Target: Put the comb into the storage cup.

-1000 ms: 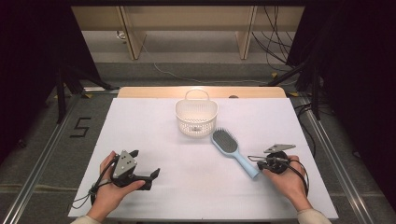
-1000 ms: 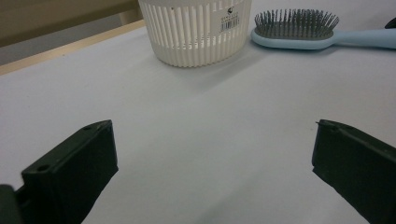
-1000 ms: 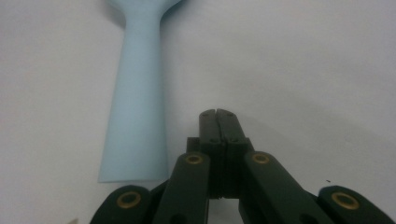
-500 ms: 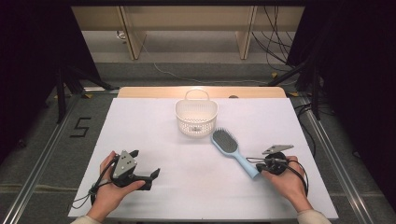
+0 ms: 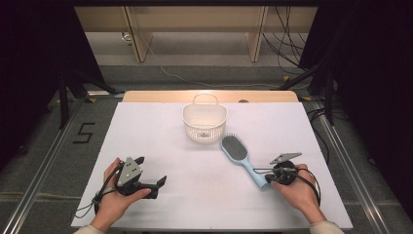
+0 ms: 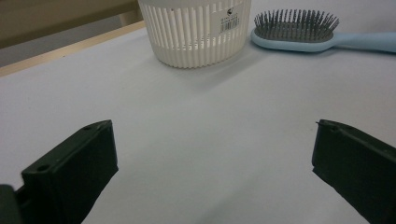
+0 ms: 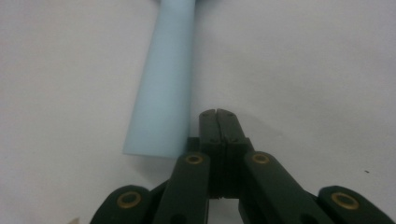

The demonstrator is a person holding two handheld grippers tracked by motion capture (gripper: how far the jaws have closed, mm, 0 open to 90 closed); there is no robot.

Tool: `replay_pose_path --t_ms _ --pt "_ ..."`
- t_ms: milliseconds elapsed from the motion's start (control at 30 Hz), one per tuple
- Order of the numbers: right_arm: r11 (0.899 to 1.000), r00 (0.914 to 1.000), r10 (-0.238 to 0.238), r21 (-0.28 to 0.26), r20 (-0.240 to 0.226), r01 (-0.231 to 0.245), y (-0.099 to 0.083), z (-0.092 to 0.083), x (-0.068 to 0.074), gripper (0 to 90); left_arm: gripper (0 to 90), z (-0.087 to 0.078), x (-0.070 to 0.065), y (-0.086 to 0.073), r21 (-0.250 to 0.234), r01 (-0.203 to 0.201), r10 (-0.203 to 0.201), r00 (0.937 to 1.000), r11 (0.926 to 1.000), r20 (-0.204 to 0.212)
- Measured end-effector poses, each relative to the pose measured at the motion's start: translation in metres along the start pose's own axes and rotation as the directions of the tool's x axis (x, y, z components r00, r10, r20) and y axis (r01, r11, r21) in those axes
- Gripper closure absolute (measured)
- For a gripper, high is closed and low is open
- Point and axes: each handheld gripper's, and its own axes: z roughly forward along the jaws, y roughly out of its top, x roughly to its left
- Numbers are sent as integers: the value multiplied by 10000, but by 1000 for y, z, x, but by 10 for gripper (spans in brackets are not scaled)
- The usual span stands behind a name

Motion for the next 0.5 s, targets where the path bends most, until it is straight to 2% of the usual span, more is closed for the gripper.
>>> replay_pose_path --t_ms 400,500 --pt "9981 9983 -324 516 -493 349 2 -2 13 900 0 0 0 0 -13 2 -2 10000 10000 -1" --pt "9962 9962 -509 666 -712 557 2 -2 19 900 0 0 0 0 -12 11 -11 10000 10000 0"
